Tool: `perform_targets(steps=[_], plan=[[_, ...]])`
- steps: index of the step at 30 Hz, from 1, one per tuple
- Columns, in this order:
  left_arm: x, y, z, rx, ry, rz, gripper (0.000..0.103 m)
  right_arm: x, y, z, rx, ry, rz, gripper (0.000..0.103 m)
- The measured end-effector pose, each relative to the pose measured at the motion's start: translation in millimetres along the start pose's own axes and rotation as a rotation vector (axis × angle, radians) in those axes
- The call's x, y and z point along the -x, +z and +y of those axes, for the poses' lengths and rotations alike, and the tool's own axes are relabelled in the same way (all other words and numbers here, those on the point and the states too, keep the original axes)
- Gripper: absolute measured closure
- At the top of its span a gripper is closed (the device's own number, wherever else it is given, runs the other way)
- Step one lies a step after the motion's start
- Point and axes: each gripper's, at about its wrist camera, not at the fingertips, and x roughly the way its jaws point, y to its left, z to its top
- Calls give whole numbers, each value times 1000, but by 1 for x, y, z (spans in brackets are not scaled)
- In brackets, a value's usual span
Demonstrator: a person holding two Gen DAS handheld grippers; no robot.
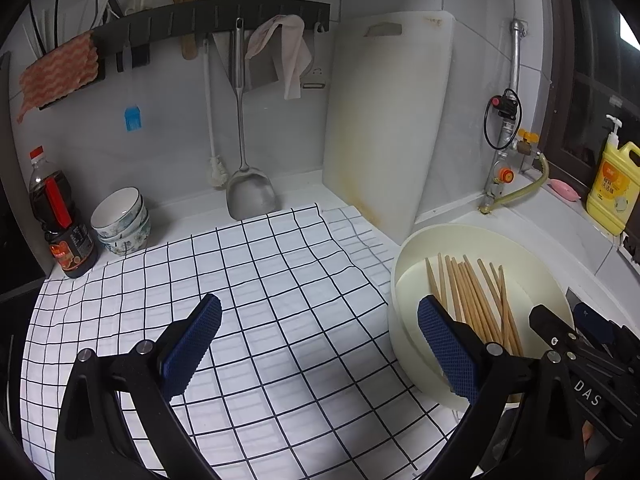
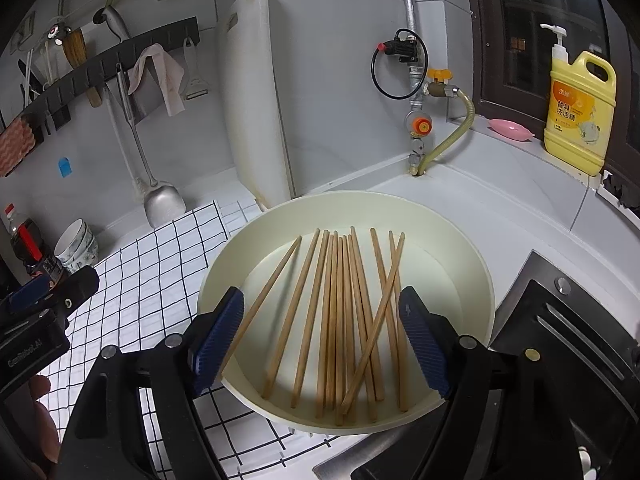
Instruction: Organize utensils
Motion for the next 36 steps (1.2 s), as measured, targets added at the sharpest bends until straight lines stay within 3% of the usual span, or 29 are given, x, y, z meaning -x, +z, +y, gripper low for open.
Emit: perform_targets(steps=[36], plan=[[-8, -4, -2, 18, 3, 36, 6, -2, -2, 6, 26, 6, 7, 27]])
